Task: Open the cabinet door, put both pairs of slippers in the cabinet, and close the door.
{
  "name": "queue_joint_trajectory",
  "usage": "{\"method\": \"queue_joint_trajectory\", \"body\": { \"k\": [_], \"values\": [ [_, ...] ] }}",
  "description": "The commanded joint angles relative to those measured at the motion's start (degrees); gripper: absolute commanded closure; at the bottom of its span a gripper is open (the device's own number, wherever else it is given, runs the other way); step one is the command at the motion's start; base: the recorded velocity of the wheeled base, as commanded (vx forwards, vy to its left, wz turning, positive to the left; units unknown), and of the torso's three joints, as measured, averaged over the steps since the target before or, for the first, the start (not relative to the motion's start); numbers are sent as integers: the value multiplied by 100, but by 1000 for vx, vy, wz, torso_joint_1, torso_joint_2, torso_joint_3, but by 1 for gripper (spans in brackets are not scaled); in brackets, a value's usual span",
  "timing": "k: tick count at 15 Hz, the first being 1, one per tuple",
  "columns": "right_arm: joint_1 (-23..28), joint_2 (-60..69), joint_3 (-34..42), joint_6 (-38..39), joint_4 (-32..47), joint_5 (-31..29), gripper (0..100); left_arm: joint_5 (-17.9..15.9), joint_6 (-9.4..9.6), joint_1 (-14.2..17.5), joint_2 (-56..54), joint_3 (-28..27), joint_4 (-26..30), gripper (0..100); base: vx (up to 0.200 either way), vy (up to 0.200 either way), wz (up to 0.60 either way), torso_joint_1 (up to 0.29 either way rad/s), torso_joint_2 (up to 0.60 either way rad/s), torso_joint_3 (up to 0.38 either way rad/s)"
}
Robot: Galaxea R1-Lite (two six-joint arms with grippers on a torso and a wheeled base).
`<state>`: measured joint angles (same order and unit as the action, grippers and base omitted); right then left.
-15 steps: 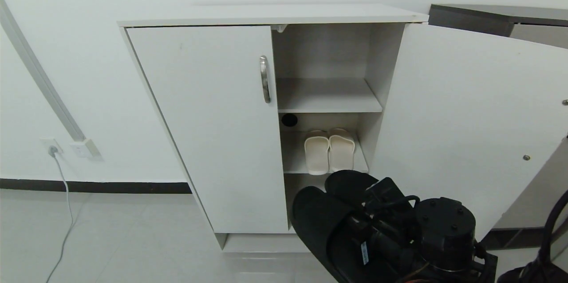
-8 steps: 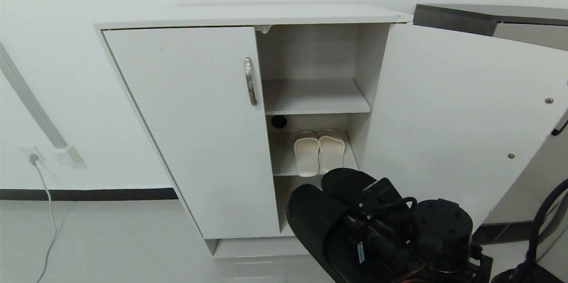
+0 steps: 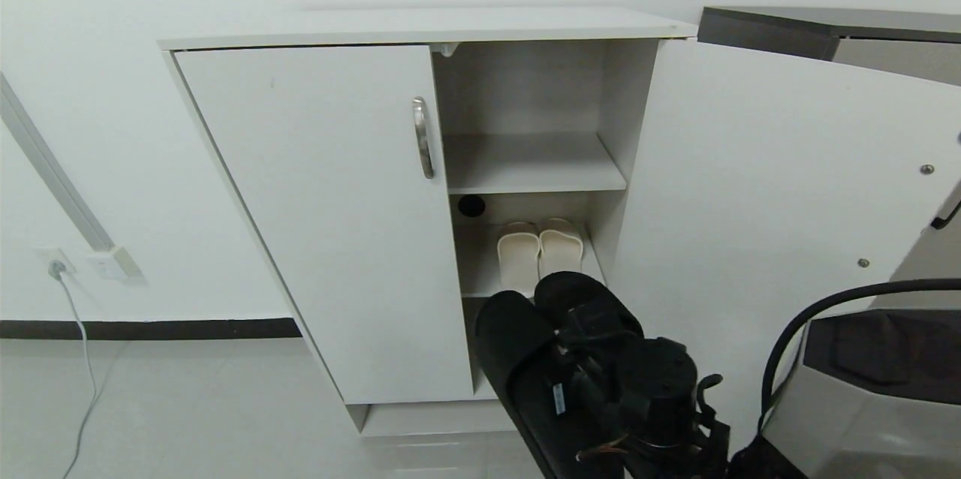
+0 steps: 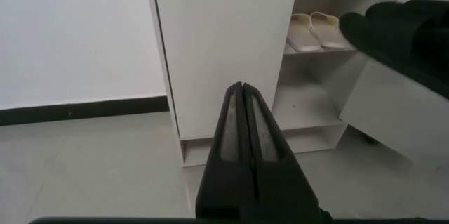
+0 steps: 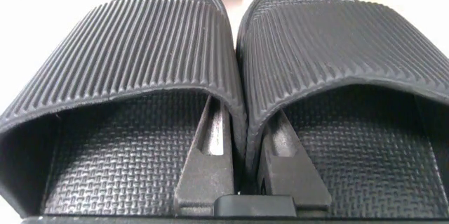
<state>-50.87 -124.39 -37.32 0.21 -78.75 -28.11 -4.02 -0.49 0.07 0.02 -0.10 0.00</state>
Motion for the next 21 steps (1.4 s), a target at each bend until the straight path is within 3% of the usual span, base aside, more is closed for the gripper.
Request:
{"method": "queue_joint_trajectory", "body": {
  "k": [1, 3, 6, 7, 9, 13, 21],
  "values": [
    [-81, -226, -856, 384, 809, -432, 100, -2, 5, 1, 6, 1, 0, 100, 0, 0, 0, 0, 0, 0],
    [-54, -349, -1823, 893, 2101, -1416, 100, -11, 14, 1, 6, 1, 0, 100, 0, 0, 0, 0, 0, 0],
    [-90, -331, -2790, 999, 3050, -2023, 100, -11, 14, 1, -2, 1, 0, 100, 0, 0, 0, 0, 0, 0],
    [-90, -331, -2790, 999, 3050, -2023, 100, -11, 14, 1, -2, 1, 0, 100, 0, 0, 0, 0, 0, 0],
    [-239, 275, -3432, 990, 4254, -2067, 100, -11, 22, 1, 6, 1, 0, 100, 0, 0, 0, 0, 0, 0],
    [-230, 636, -4240, 999, 5089, -2067, 100, -11, 22, 1, -2, 1, 0, 100, 0, 0, 0, 0, 0, 0],
    [-230, 618, -4829, 1016, 5713, -2058, 100, -11, 22, 1, -2, 1, 0, 100, 0, 0, 0, 0, 0, 0]
  ]
}}
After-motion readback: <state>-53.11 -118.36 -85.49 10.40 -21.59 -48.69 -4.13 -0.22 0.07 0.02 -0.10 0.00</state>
